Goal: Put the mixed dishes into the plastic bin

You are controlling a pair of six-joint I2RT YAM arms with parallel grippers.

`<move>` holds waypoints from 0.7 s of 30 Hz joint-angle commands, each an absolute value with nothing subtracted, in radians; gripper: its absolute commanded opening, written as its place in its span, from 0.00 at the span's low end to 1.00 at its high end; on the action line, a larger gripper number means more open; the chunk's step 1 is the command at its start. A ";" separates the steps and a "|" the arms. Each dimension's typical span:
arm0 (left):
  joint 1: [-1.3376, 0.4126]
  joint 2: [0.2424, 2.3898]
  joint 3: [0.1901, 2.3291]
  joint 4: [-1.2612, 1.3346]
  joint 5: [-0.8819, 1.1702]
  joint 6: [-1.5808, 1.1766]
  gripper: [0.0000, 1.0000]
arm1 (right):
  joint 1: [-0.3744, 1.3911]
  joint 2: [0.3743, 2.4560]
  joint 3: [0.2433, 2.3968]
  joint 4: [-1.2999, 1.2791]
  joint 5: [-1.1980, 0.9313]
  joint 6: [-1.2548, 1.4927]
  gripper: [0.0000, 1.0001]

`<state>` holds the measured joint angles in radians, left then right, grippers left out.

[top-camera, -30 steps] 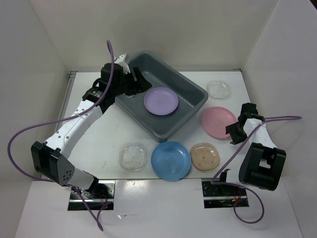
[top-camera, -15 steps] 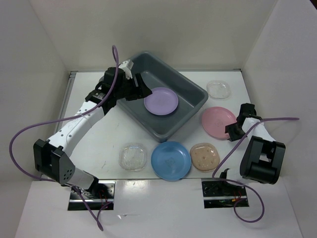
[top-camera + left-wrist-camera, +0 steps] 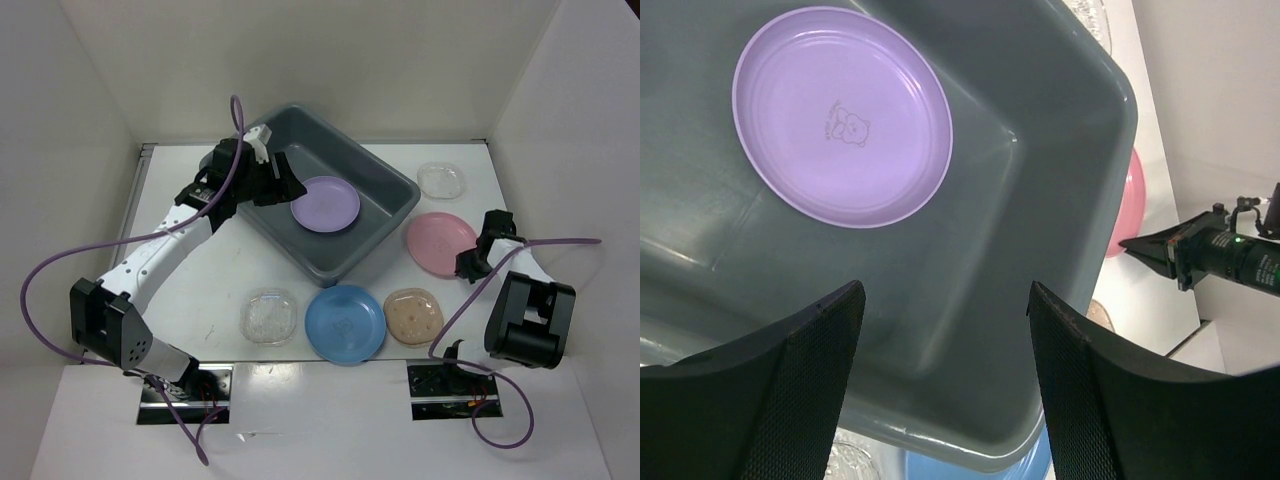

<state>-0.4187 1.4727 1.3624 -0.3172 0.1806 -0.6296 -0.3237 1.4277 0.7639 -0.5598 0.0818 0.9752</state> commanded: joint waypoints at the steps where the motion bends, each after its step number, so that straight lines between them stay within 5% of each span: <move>1: -0.417 1.473 1.342 -0.290 0.190 -0.606 0.74 | -0.328 1.367 0.775 -0.538 0.098 0.979 0.00; 9: -0.417 1.482 1.362 -0.308 0.181 -0.597 0.74 | -0.272 1.029 0.897 -0.716 0.322 1.048 0.00; 16: -0.417 1.502 1.393 -0.340 0.192 -0.588 0.74 | -0.229 1.002 1.086 -0.690 0.252 0.948 0.00; 21: -0.417 1.502 1.402 -0.388 0.089 -0.557 0.75 | -0.022 1.228 1.290 -0.699 0.173 0.847 0.00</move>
<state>-0.4187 1.4956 1.3487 -0.3641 0.1520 -0.5983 -0.1307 1.1236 1.1728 -0.7269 0.2356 0.9218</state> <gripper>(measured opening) 0.748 0.009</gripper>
